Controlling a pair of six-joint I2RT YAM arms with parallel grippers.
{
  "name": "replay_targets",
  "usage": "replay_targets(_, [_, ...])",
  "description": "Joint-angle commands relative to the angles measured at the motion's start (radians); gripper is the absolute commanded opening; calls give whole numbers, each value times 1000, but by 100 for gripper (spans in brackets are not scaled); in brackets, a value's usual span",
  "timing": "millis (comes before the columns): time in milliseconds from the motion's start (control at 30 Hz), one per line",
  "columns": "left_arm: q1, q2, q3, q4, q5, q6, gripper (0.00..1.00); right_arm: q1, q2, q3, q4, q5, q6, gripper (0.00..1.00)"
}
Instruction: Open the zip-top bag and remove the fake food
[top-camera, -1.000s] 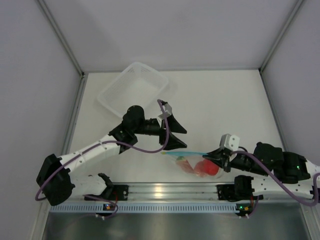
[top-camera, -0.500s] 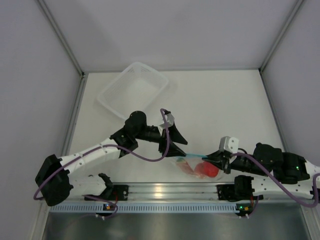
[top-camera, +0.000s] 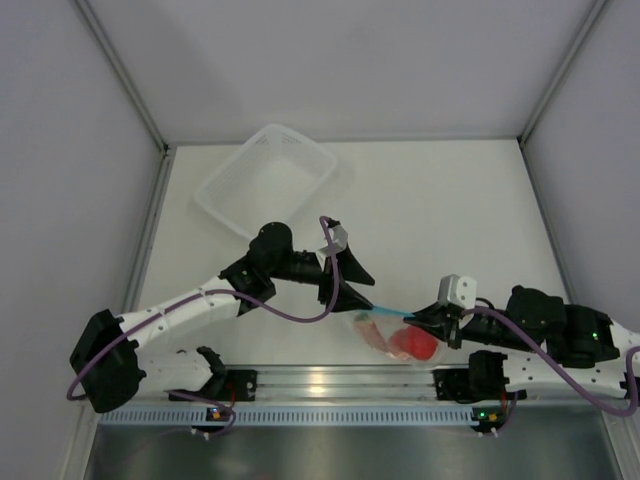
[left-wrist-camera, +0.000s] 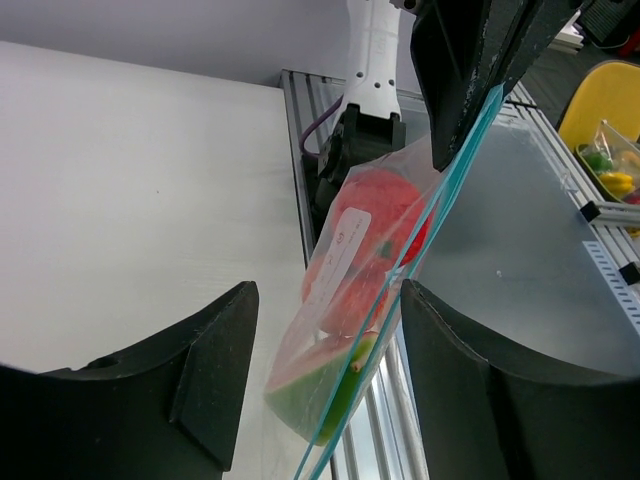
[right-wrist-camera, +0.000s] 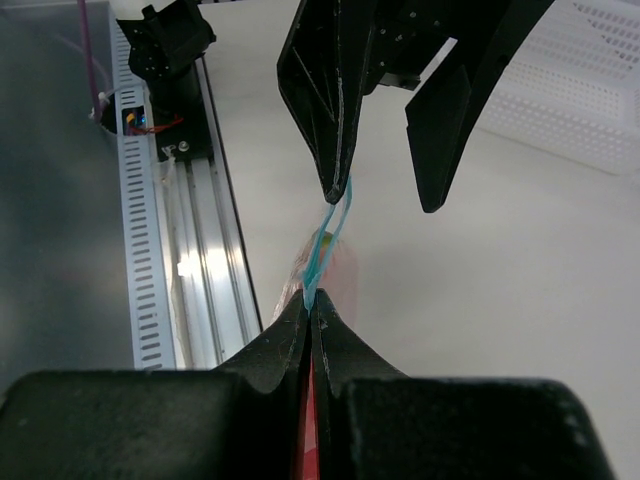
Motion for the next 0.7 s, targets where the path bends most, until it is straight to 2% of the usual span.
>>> replay_targets(0, [-1,-24,13,46,-15,5,65,-6,2,26,64,-15,-14,0])
replay_targets(100, [-1,-7,18,45,17,-1,61,-6,-6,31,61,-13,-11,0])
replay_targets(300, [-3,-1,10,45,-5,-10,62,-5,-11,34,63,-15,-11,0])
replay_targets(467, [-3,7,23,45,66,-16,60,-6,-4,35,64,13,-11,0])
replay_targets(667, [-4,-13,-11,45,70,-21,60,-5,-11,32,78,33,-9,0])
